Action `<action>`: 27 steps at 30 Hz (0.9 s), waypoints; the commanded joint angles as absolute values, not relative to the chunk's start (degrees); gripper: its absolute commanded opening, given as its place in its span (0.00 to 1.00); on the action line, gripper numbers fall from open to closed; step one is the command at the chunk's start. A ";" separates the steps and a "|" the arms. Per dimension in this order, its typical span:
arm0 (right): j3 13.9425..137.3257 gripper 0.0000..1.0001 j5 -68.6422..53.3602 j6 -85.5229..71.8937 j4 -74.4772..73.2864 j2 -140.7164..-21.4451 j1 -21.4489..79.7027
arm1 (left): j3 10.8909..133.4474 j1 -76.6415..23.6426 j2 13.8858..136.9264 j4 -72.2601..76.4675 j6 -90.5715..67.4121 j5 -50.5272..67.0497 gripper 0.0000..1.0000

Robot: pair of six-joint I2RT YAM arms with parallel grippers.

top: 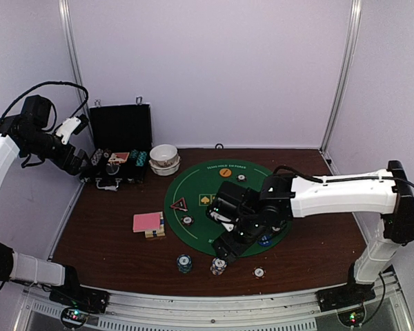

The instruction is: Distribute texas hold em gaming equipment

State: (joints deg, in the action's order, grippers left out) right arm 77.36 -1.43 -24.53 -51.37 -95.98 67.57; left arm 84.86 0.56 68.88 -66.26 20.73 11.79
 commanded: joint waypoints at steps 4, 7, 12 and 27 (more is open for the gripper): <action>81.20 0.92 -5.21 -22.76 -49.55 -103.16 68.93 | 86.15 0.97 67.90 -66.59 21.18 12.68 0.98; 82.70 0.92 -5.90 -21.84 -49.44 -105.60 69.02 | 86.13 0.97 67.82 -66.61 21.27 12.74 0.98; 83.94 0.91 -7.34 -20.72 -49.00 -108.70 69.12 | 86.40 0.97 67.62 -66.64 21.52 12.52 0.98; 84.61 0.80 -7.36 -20.13 -48.03 -112.95 69.05 | 86.48 0.97 67.81 -66.62 21.71 12.52 0.98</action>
State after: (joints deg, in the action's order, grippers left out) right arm 83.22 -7.38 -20.69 -48.97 -112.05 68.77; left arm 84.88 0.56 68.51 -66.59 21.12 11.81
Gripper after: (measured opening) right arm 0.823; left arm 0.976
